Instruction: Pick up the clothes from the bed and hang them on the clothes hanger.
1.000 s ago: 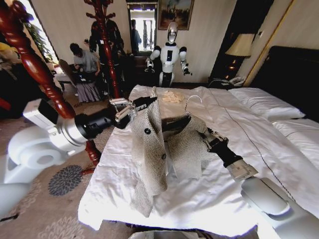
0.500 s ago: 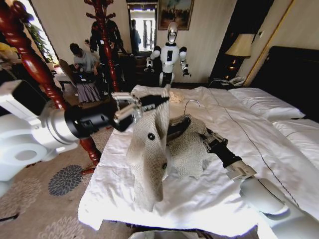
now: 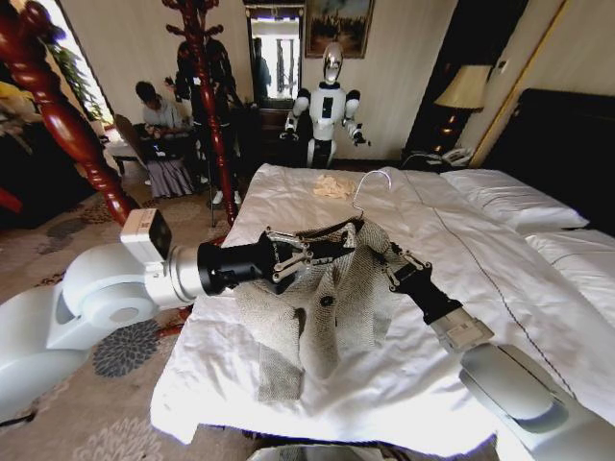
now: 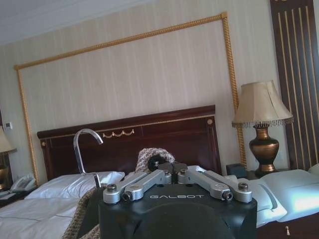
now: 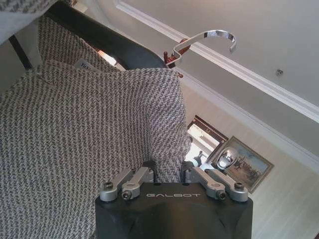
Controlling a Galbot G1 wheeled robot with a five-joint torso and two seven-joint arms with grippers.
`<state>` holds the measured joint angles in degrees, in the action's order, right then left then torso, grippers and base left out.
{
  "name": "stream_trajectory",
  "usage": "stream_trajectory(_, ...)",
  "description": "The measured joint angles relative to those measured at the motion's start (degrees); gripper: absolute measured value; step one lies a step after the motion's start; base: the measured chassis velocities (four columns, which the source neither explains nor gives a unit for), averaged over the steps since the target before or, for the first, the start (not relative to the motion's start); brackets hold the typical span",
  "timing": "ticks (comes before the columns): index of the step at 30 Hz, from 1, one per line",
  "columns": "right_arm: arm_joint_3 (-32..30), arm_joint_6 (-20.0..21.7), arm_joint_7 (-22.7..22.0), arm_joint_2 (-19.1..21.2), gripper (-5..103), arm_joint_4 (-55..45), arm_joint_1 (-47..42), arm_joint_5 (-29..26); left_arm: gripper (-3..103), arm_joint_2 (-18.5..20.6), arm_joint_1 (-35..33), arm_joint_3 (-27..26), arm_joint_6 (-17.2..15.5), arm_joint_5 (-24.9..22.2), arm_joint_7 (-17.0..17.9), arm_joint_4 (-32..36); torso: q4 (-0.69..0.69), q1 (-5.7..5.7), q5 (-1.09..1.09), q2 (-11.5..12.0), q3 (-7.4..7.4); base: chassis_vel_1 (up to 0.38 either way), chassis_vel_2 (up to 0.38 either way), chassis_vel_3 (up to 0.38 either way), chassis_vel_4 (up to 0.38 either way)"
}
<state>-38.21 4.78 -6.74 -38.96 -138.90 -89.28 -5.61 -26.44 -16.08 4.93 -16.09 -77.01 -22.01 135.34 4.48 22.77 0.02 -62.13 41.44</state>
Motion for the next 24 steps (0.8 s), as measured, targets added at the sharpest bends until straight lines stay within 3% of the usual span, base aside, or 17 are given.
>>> stream_trajectory(6,0.7,-1.4,0.6,-0.9,22,1.1,0.2,0.4,1,-1.3,1.6,2.0,-0.1,0.8,-1.0,-2.7,-0.01,0.0,-0.01,0.0,0.0,0.0,0.0,0.0,0.0)
stream_trajectory(15,1.2,-9.3,5.9,-1.9,22,5.4,0.5,7.2,1,-3.1,9.3,3.6,-0.1,-1.3,-4.5,-7.2,-0.01,0.0,-0.01,0.0,0.0,0.0,0.0,0.0,0.0)
stream_trajectory(24,0.5,-12.8,8.3,-3.3,22,6.8,0.1,13.6,1,-8.6,21.0,12.5,0.2,-2.3,-6.7,-11.9,-0.02,0.0,0.0,0.0,0.0,0.0,0.0,0.0,0.0)
